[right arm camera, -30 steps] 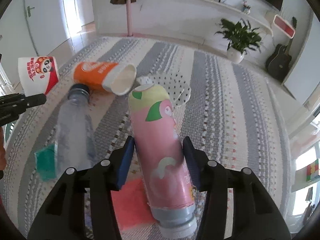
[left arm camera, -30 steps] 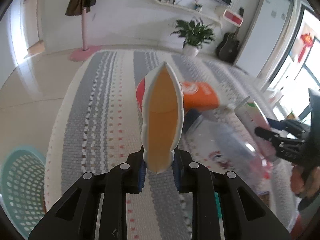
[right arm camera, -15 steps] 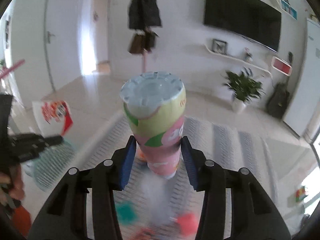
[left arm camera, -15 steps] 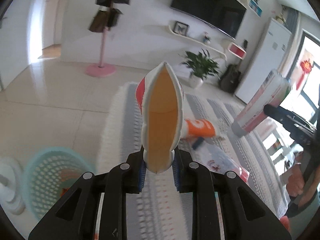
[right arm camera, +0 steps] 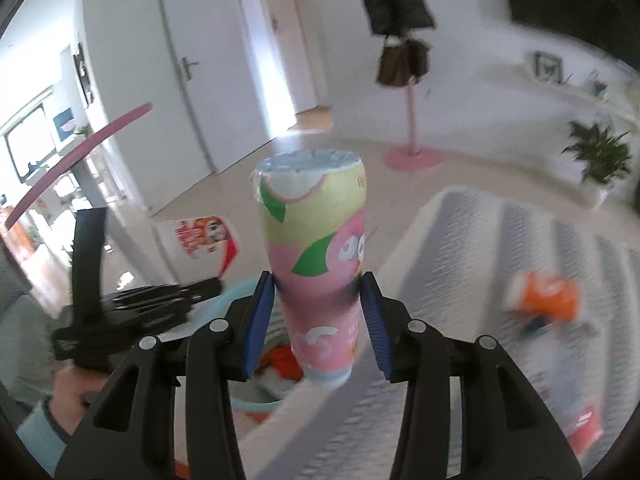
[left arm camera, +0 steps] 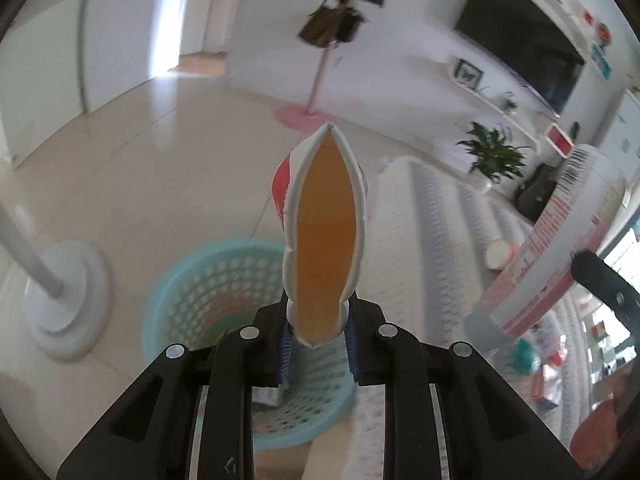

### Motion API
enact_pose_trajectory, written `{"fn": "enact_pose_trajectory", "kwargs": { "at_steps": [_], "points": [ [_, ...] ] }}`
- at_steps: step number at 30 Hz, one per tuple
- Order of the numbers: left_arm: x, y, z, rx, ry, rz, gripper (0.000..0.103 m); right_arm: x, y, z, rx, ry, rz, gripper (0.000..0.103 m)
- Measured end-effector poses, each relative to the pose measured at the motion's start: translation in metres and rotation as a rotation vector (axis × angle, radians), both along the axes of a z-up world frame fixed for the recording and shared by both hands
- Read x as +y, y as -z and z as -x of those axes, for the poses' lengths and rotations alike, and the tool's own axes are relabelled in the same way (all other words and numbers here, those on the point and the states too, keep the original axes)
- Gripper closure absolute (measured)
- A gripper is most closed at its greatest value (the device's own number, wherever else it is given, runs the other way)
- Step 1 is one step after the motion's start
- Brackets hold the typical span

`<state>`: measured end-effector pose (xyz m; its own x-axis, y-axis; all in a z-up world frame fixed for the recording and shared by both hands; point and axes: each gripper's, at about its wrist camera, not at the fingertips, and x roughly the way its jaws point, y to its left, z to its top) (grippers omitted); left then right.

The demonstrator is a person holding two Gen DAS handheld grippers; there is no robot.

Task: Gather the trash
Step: 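Drop the paper cup into the basket with the left gripper while the right gripper drops the pink bottle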

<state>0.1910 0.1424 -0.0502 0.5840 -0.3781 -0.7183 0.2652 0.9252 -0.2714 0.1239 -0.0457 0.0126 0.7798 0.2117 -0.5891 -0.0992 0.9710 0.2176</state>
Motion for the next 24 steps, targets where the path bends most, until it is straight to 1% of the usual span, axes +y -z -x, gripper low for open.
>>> {"fn": "enact_pose_trajectory", "kwargs": {
  "at_steps": [6,7,9,14,16,18,20,24],
  "points": [
    [0.019,0.037,-0.006,0.068,-0.036,-0.029,0.082,0.055,0.044,-0.02,0.093,-0.048,-0.038,0.062],
    [0.027,0.041,-0.004,0.078,-0.04,-0.029,0.082,0.061,0.053,-0.025,0.112,-0.053,-0.044,0.062],
    [0.028,0.048,-0.008,0.103,-0.049,-0.029,0.082,0.067,0.066,-0.029,0.142,-0.056,-0.045,0.062],
    [0.029,0.06,-0.01,0.14,-0.025,-0.046,0.081,0.083,0.095,-0.041,0.213,-0.062,-0.03,0.062],
    [0.028,0.062,-0.011,0.146,-0.035,-0.067,0.073,0.086,0.104,-0.047,0.245,-0.057,-0.041,0.062],
    [0.032,0.061,-0.01,0.137,-0.044,-0.072,0.052,0.086,0.108,-0.05,0.267,-0.063,-0.066,0.062],
    [0.035,0.055,-0.008,0.118,-0.056,-0.058,0.048,0.083,0.104,-0.05,0.26,-0.06,-0.078,0.061],
    [0.043,0.049,-0.006,0.1,-0.074,-0.02,0.048,0.075,0.092,-0.046,0.24,-0.042,-0.071,0.061]
  ]
}}
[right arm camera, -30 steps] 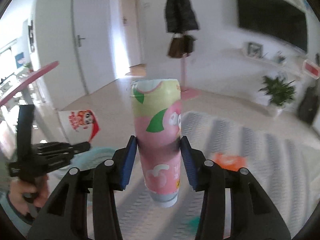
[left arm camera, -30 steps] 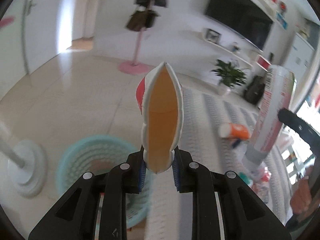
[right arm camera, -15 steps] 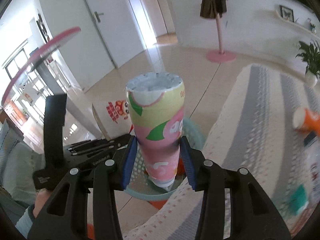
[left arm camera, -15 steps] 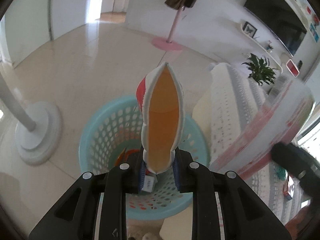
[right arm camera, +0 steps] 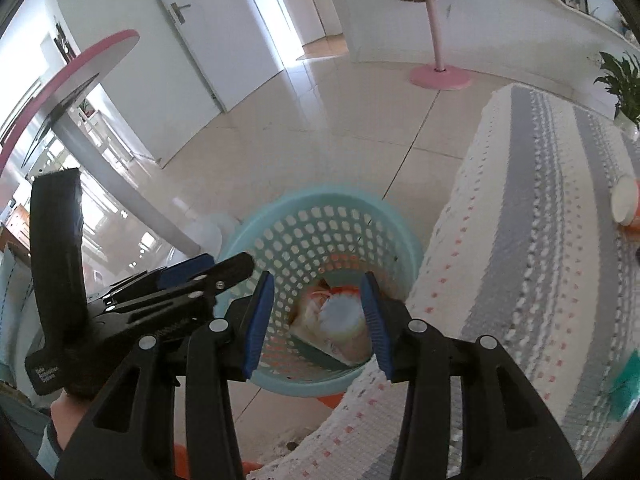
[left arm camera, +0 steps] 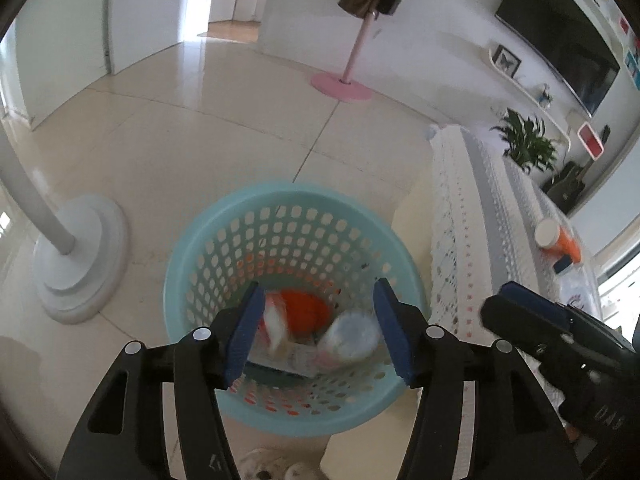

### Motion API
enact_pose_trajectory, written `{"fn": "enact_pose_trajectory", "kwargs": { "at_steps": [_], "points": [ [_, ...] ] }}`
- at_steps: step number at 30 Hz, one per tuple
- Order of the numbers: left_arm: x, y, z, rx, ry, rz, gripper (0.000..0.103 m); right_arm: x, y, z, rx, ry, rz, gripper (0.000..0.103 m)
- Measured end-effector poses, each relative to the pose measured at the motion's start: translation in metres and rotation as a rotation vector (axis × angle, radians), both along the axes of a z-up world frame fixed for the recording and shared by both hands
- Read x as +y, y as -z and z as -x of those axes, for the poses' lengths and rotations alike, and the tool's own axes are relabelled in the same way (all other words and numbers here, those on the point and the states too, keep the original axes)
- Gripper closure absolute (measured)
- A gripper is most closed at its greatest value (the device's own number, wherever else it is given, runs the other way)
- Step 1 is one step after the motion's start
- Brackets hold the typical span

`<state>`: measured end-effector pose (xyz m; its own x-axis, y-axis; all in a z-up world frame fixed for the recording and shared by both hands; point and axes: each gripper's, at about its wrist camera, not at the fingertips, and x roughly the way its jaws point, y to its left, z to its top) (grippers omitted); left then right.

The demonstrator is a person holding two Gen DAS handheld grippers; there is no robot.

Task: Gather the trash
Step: 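Drop the paper cup into the basket with the left gripper while the right gripper drops the pink bottle, then grasp the teal packet with the left gripper while the right gripper grasps the pink packet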

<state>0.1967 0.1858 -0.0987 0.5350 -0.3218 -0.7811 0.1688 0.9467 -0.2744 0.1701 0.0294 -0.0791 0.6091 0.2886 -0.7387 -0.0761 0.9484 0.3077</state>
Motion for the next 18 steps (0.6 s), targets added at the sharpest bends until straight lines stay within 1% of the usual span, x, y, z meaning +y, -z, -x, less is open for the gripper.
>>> {"fn": "enact_pose_trajectory", "kwargs": {
  "at_steps": [3,6,8,10,13,16,18],
  "points": [
    [-0.002,-0.011,0.006,-0.036,0.011,0.023,0.048,-0.01,-0.009,0.008,-0.014,0.014,-0.001,0.061],
    [-0.01,-0.022,0.01,-0.066,0.03,0.029,0.048,-0.019,-0.016,0.019,-0.017,0.031,0.017,0.061],
    [-0.019,-0.031,0.015,-0.077,0.046,0.03,0.048,-0.028,-0.021,0.03,-0.022,0.044,0.021,0.061],
    [-0.028,-0.04,0.023,-0.094,0.066,0.05,0.048,-0.04,-0.031,0.043,-0.039,0.067,0.03,0.061],
    [-0.049,-0.056,0.04,-0.12,0.116,0.085,0.048,-0.059,-0.047,0.065,-0.076,0.106,0.057,0.061],
    [-0.083,-0.076,0.058,-0.153,0.199,0.111,0.048,-0.081,-0.064,0.085,-0.113,0.147,0.082,0.061],
    [-0.105,-0.082,0.067,-0.16,0.25,0.132,0.048,-0.102,-0.077,0.102,-0.14,0.189,0.11,0.061]
  ]
}}
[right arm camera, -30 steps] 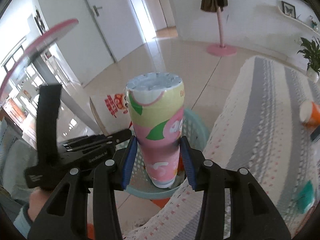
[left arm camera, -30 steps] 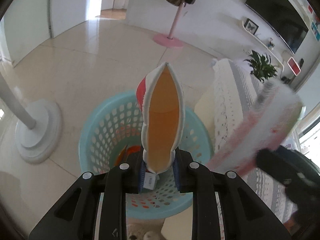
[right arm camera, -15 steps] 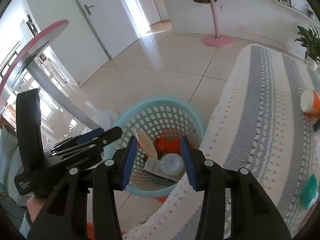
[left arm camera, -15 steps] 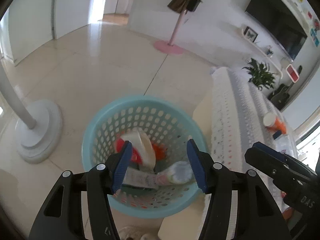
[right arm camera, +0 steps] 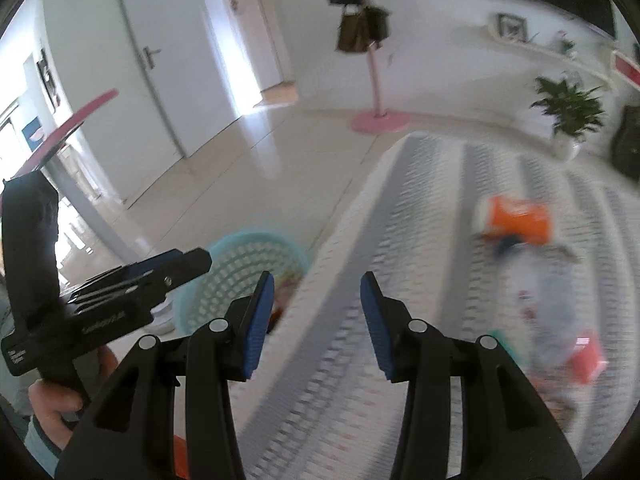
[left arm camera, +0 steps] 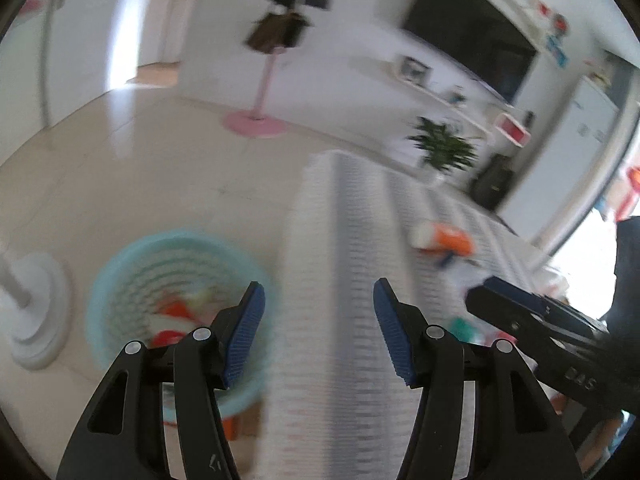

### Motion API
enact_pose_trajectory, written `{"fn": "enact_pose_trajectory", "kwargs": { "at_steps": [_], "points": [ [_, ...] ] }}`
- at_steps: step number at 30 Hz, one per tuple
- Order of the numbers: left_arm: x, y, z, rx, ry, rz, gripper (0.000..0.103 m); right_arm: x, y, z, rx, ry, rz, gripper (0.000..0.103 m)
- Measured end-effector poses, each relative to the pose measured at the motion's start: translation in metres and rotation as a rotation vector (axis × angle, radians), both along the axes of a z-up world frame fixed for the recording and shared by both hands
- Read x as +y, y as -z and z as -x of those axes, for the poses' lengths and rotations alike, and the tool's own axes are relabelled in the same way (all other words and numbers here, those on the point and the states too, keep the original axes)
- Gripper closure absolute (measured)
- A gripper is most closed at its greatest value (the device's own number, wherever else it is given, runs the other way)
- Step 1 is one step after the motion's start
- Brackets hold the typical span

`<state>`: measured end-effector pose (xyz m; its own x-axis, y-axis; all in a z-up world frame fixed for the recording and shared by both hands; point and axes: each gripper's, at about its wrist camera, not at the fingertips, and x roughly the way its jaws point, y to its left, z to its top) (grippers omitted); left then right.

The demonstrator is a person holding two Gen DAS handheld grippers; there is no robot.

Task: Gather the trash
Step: 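Grasp the teal packet with the left gripper while the right gripper grasps the pink packet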

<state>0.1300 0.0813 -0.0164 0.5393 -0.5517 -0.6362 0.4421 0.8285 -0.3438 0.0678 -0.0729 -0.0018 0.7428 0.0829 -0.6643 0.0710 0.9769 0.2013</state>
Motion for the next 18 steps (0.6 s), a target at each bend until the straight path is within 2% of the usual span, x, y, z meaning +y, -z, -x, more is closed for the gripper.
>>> {"fn": "enact_pose_trajectory", "kwargs": {
  "at_steps": [5,11,15,18],
  "points": [
    [-0.076,-0.007,0.024,0.0,0.147,0.036,0.042,-0.062,-0.015,0.041,-0.03,0.12,0.057,0.061],
    [-0.157,0.015,0.04,0.047,0.279,0.017,0.042,-0.139,-0.009,0.082,-0.008,0.266,0.085,0.061],
    [-0.2,0.041,0.044,0.083,0.35,-0.036,0.042,-0.188,0.008,0.104,0.021,0.351,0.075,0.061],
    [-0.226,0.065,0.042,0.098,0.372,-0.102,0.036,-0.216,0.027,0.116,0.058,0.408,0.074,0.053]
  ]
}}
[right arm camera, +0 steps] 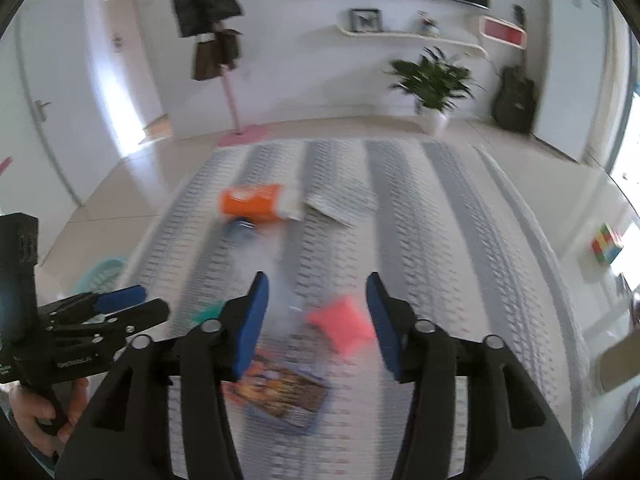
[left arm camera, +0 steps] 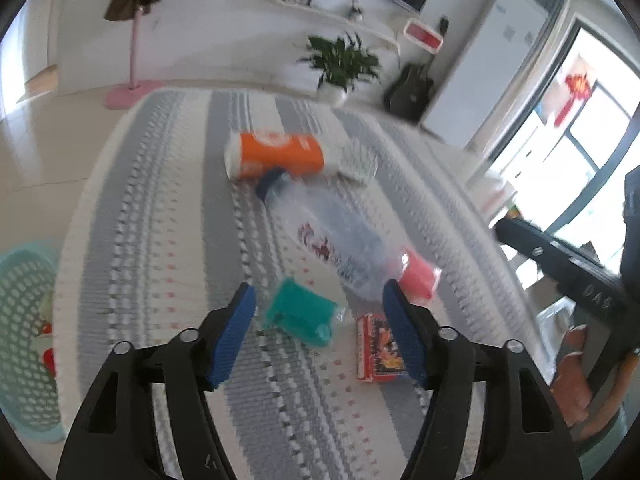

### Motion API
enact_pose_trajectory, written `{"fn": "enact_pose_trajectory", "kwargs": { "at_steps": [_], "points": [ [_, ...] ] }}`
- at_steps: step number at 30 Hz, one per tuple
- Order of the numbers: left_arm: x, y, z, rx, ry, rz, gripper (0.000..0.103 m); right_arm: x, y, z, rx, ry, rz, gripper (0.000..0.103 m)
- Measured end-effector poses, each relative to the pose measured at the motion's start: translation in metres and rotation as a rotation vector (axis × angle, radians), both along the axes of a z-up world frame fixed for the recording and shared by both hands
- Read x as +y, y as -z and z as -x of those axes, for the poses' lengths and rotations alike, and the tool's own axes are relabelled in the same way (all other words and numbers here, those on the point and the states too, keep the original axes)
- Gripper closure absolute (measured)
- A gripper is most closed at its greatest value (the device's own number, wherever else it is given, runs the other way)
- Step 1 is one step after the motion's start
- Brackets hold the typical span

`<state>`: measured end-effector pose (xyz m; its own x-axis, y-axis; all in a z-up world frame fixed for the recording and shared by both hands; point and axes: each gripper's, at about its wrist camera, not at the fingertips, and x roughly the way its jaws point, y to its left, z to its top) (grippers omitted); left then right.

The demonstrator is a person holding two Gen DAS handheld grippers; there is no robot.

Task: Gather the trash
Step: 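Grasp the teal packet with the left gripper while the right gripper grasps the pink packet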

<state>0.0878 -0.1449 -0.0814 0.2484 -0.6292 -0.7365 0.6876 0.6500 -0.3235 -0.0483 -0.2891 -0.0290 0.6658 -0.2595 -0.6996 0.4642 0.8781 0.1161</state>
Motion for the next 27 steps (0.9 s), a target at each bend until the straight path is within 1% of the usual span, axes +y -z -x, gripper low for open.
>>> {"fn": "enact_pose_trajectory", "kwargs": {
  "at_steps": [4,5,6,10,15,19,22,24,26,27],
  "points": [
    [-0.019,0.03,-0.007,0.024,0.005,-0.072,0.036,-0.018,0.027,0.005,0.04,0.032,-0.034,0.053],
    [-0.02,0.038,-0.008,0.028,0.004,-0.084,0.036,-0.023,0.037,0.005,0.058,0.039,-0.042,0.051],
    [-0.022,0.044,-0.009,0.034,0.004,-0.087,0.036,-0.023,0.042,0.003,0.068,0.041,-0.047,0.047],
    [-0.025,0.061,-0.015,0.054,-0.006,-0.097,0.036,-0.025,0.066,-0.005,0.107,0.036,-0.06,0.046],
    [-0.034,0.064,-0.019,0.011,0.002,-0.113,0.037,-0.024,0.085,-0.019,0.149,0.017,-0.059,0.038],
    [-0.038,0.062,-0.018,-0.019,0.009,-0.129,0.037,-0.024,0.098,-0.028,0.171,-0.008,-0.059,0.037],
    [-0.041,0.059,-0.016,-0.037,0.012,-0.137,0.04,-0.02,0.106,-0.036,0.194,-0.02,-0.038,0.036],
    [-0.042,0.058,-0.017,-0.041,0.012,-0.132,0.047,-0.019,0.11,-0.039,0.204,-0.025,-0.035,0.036],
    [-0.041,0.058,-0.016,-0.039,0.012,-0.126,0.05,-0.018,0.114,-0.041,0.206,-0.022,-0.032,0.036],
    [-0.041,0.057,-0.015,-0.044,0.011,-0.125,0.054,-0.018,0.114,-0.041,0.207,-0.017,-0.023,0.037]
  ]
}}
